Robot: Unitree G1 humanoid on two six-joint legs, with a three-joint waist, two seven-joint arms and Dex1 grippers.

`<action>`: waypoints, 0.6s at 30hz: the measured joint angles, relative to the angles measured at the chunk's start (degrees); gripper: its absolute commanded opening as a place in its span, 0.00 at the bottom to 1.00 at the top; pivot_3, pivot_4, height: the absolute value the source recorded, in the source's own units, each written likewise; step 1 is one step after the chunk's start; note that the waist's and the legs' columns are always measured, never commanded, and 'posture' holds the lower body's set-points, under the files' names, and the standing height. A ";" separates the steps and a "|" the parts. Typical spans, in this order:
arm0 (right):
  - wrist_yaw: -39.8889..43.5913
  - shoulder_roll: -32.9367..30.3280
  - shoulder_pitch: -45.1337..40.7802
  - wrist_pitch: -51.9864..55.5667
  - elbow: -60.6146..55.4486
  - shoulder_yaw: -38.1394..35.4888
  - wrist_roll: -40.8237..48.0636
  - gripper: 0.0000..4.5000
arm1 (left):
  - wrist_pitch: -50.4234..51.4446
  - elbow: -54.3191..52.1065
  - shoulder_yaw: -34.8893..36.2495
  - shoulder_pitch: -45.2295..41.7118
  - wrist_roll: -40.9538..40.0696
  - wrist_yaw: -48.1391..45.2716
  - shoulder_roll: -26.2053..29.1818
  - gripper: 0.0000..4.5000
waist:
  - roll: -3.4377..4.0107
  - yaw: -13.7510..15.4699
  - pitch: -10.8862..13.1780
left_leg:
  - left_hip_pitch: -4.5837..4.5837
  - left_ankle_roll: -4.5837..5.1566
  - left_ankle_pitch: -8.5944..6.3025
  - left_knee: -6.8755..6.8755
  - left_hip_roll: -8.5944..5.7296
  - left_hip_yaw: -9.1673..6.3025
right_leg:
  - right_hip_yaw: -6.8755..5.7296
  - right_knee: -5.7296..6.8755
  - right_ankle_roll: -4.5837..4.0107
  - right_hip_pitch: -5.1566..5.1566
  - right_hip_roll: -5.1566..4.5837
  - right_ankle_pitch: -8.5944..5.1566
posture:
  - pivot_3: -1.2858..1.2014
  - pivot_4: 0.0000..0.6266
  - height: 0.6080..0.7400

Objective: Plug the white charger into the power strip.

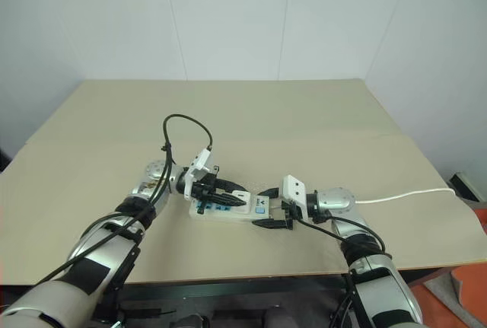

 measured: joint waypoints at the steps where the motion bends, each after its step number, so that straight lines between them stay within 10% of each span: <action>1: -0.03 0.00 0.00 -0.02 0.13 0.00 -0.01 0.76 | -0.42 0.14 0.40 0.01 0.58 0.00 -0.19 0.22 | 0.01 0.00 -0.05 | 0.01 0.00 0.00 0.00 0.00 0.00 | 0.00 0.00 0.00 0.01 0.00 0.00 | 0.52 0.24 1.00; 18: -1.51 -0.04 0.49 -0.29 1.41 0.34 -1.10 0.76 | -3.03 0.53 4.38 2.31 5.57 2.36 -1.88 0.22 | 0.17 0.07 -1.38 | 0.62 -0.01 -0.01 -0.28 -0.02 -0.08 | 0.01 -0.39 -0.46 0.72 0.00 -0.28 | 0.52 0.24 1.00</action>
